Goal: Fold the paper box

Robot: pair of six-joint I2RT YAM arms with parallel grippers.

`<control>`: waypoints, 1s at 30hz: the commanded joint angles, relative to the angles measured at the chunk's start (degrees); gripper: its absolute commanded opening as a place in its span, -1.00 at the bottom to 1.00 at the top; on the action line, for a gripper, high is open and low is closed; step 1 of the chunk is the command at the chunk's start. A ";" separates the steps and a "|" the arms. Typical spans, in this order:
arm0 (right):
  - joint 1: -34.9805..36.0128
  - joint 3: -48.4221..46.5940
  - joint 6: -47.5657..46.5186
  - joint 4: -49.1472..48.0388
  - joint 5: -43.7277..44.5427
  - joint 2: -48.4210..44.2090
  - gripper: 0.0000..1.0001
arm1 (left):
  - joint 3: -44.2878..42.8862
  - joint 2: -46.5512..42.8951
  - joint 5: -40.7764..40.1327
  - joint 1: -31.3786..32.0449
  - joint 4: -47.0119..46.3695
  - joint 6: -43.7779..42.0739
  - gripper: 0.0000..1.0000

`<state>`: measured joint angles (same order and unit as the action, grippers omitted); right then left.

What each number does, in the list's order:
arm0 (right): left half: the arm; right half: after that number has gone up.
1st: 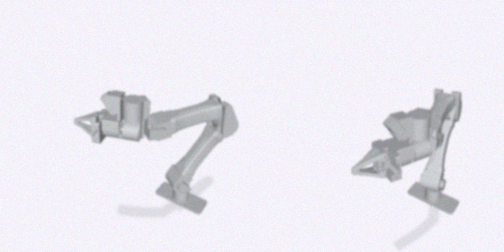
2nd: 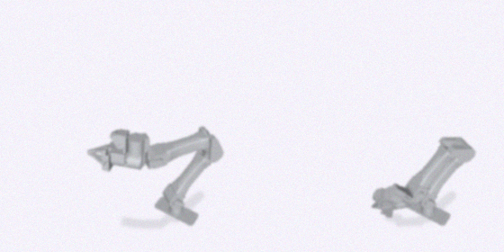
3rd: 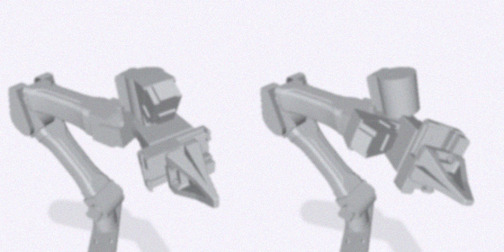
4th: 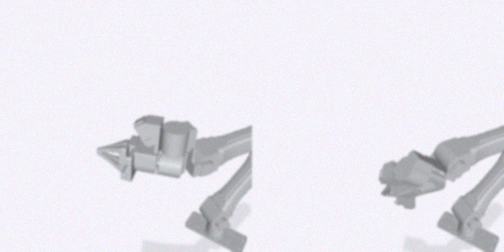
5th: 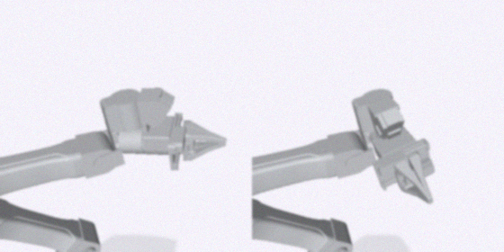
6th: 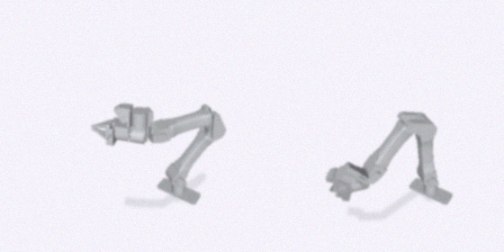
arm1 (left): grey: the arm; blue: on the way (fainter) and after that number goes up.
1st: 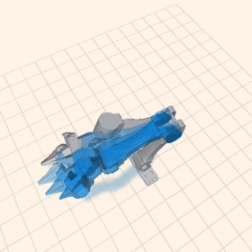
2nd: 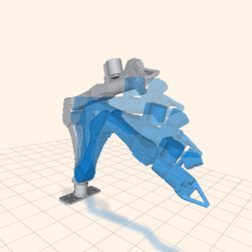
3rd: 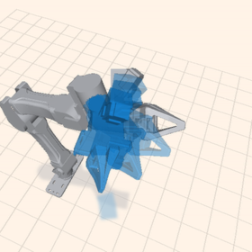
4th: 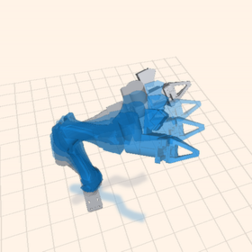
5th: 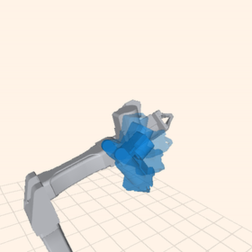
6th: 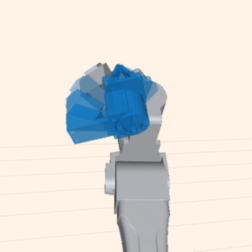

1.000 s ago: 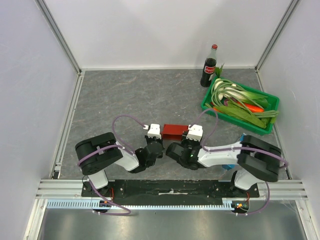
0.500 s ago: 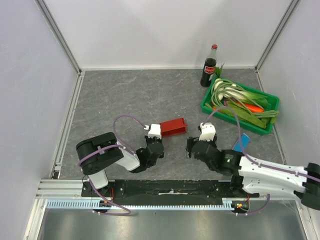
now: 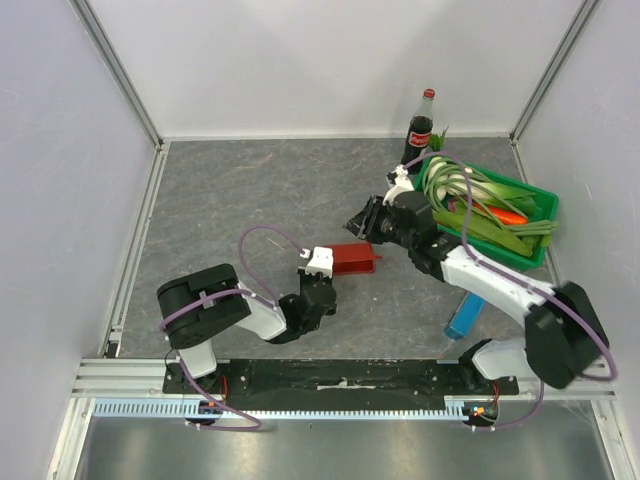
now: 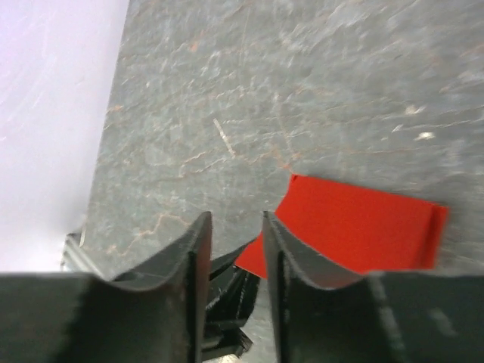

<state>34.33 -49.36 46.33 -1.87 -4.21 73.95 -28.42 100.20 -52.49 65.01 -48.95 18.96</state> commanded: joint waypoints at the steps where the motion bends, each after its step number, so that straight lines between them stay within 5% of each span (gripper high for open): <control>1: -0.31 6.11 7.89 -23.02 -14.77 7.50 -0.29 | -1.72 1.92 -3.23 0.64 -0.27 -2.88 -0.96; 11: -0.23 15.78 14.23 -45.76 -19.52 22.37 -0.47 | -0.76 0.79 1.58 0.82 1.65 -4.11 -0.96; 16: -0.31 15.97 13.00 -47.88 -19.35 25.27 -0.47 | 3.02 -8.94 9.50 0.90 9.26 1.05 -0.12; 21: -0.66 16.23 11.42 -47.08 -18.47 26.06 -0.46 | 6.36 -24.24 21.54 0.99 25.10 8.71 0.14; 25: -1.28 17.28 11.68 -48.14 -17.68 27.38 -0.46 | 5.93 -37.60 28.91 0.21 36.62 15.12 0.06; 30: -2.33 19.39 10.89 -52.51 -17.41 32.37 -0.47 | -0.92 -41.67 39.56 -7.69 41.22 18.04 -0.16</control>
<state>32.86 -32.05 58.94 -49.65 -22.37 101.91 -23.99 59.55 -22.96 62.59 -14.37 30.74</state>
